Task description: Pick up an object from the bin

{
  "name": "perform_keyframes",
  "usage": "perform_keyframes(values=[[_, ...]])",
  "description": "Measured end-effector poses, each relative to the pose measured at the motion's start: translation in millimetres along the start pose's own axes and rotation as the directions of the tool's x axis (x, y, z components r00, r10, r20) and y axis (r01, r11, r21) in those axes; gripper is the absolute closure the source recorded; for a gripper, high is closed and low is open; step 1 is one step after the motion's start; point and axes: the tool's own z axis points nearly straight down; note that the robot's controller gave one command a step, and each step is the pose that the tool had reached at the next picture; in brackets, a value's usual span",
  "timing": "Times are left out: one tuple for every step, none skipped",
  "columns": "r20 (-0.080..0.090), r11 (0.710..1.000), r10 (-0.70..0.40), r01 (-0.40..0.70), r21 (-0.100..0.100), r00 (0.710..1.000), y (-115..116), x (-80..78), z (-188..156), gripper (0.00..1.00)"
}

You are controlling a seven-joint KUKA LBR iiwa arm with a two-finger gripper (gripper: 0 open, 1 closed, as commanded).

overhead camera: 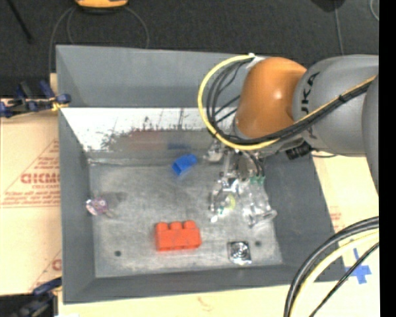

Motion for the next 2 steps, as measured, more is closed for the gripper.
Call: perform_keyframes(values=[[-0.004, 0.999, 0.052, -0.052, 0.001, 0.999, -41.3, -16.1, 47.9, 0.0], [0.012, 0.988, -0.154, 0.153, 0.008, 0.988, -25.9, 19.2, 72.0, 0.0]])
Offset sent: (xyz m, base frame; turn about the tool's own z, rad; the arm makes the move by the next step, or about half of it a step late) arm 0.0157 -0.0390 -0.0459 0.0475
